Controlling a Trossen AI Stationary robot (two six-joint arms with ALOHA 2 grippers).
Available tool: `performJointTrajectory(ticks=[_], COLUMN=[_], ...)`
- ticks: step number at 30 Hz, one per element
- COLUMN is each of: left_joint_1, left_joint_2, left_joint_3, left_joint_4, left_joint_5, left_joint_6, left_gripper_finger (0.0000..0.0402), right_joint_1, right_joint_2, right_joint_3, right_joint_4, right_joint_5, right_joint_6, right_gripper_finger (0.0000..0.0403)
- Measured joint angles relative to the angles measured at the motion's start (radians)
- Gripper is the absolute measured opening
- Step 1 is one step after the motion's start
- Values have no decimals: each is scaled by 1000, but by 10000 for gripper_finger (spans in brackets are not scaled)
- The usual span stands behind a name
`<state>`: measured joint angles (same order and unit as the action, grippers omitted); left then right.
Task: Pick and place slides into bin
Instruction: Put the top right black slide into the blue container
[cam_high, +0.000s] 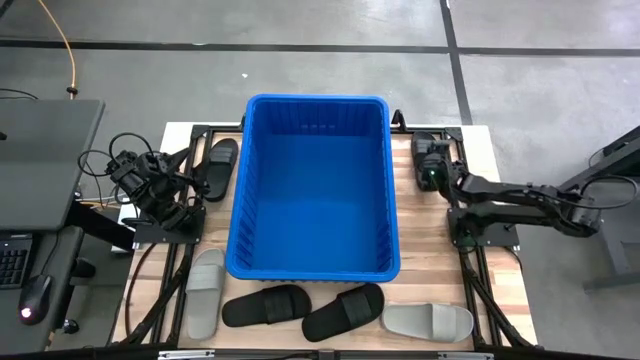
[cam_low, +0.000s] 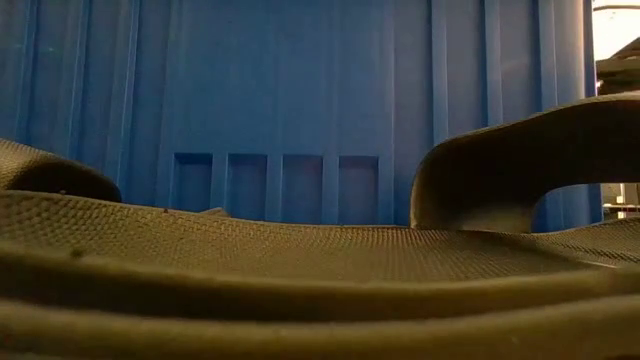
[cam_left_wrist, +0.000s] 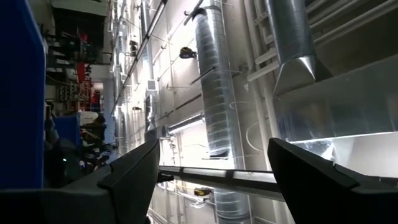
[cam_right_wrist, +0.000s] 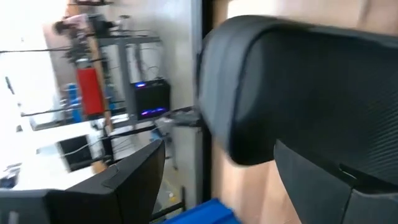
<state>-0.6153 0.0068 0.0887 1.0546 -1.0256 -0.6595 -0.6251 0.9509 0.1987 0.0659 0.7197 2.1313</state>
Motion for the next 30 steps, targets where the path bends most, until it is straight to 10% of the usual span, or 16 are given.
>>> performJointTrajectory(ticks=[19,30], left_joint_1=[0,0], left_joint_2=[0,0], left_joint_3=[0,0], left_joint_4=[11,12], left_joint_5=[-51,-146], left_joint_6=[6,8], left_gripper_finger=[289,289], right_joint_1=[-17,3], right_joint_2=[-208,-361], right_joint_3=[74,527], right_joint_4=[63,-607], right_joint_5=[-284,-433], right_joint_6=[-356,-1016], right_gripper_finger=[291,291])
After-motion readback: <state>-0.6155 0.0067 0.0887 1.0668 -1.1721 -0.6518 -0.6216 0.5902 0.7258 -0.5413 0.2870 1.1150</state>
